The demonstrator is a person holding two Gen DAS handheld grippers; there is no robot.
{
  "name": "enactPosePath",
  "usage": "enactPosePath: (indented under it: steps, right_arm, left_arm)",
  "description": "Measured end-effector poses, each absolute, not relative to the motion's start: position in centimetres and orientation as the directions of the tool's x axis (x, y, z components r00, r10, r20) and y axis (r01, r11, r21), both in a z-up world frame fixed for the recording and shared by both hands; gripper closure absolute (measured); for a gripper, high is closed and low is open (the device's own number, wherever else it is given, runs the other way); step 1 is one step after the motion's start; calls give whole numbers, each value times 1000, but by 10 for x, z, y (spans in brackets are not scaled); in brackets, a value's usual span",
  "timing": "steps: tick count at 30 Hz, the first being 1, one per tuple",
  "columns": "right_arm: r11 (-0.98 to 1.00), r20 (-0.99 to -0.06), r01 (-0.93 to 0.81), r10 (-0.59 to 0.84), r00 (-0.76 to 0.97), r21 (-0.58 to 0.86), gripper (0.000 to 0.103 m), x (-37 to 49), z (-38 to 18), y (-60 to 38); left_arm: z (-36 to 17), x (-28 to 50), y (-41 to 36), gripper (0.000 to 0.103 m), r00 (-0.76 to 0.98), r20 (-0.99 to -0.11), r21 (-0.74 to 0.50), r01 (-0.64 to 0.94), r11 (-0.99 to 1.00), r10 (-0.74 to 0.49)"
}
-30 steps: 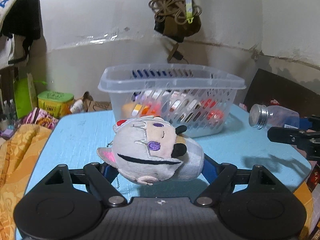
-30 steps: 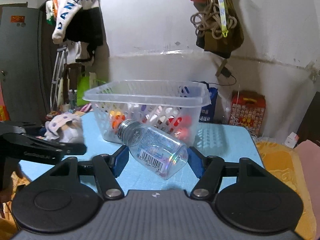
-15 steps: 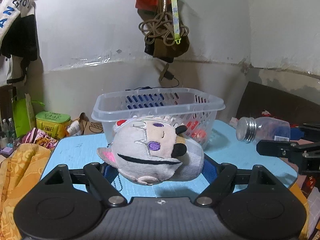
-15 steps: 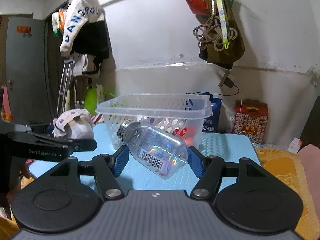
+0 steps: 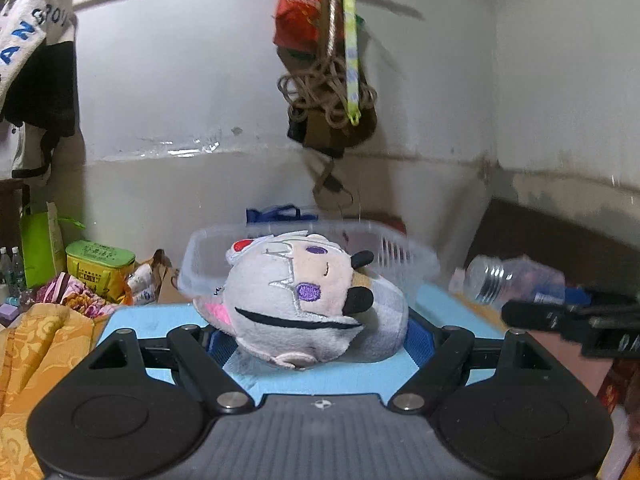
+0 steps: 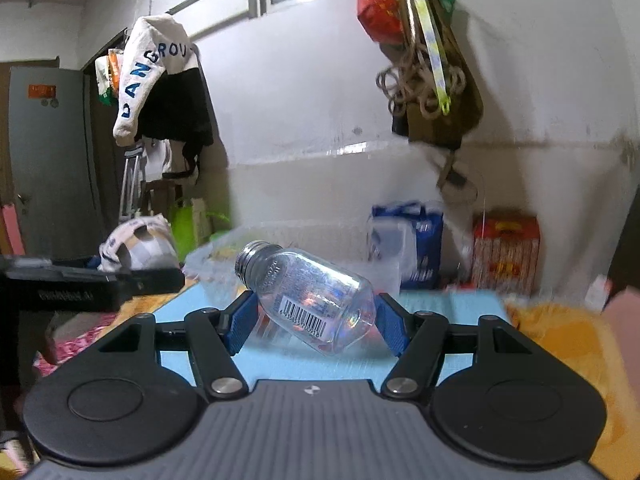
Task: Organize objects
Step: 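Lower the plush toy and glass jar into the basket and open both grippers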
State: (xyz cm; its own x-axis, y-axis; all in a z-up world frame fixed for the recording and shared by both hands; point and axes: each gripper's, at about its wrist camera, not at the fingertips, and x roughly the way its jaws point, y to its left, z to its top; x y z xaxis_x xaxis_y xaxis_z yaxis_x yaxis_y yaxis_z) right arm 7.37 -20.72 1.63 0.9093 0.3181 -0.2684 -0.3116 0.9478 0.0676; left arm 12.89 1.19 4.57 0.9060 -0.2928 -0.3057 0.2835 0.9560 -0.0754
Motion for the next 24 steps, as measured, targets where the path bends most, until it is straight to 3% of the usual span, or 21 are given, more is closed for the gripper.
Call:
enactPosePath:
  steps: [5, 7, 14, 15, 16, 18, 20, 24]
  right_arm:
    - [962, -267, -265, 274, 924, 68, 36, 145, 48, -198]
    - [968, -319, -239, 252, 914, 80, 36, 184, 53, -194]
    - [979, -377, -204, 186, 907, -7, 35, 243, 30, -183]
    - [981, -377, -196, 178, 909, -9, 32, 246, 26, -182]
    - [982, -374, -190, 176, 911, -2, 17, 247, 24, -182]
    - [984, -359, -177, 171, 918, 16, 1, 244, 21, -183]
    - [986, -328, -167, 163, 930, 17, 0, 236, 23, -185]
    - [984, -355, -158, 179, 918, 88, 0, 223, 29, -193]
  left_arm:
    - [91, 188, 4, 18, 907, -297, -148, 266, 953, -299]
    - [101, 217, 0, 18, 910, -304, -166, 239, 957, -280]
    - [86, 295, 2, 17, 882, -414, -205, 151, 967, -226]
    - [80, 302, 3, 16, 881, -426, -197, 130, 972, -204]
    - [75, 305, 6, 11, 884, -431, -194, 107, 975, -183]
    - [67, 311, 15, 1, 885, -431, -220, 86, 972, -176]
    - [62, 306, 23, 0, 887, -419, -255, 88, 963, -192]
    - [66, 287, 28, 0, 900, -397, -218, 97, 971, -179]
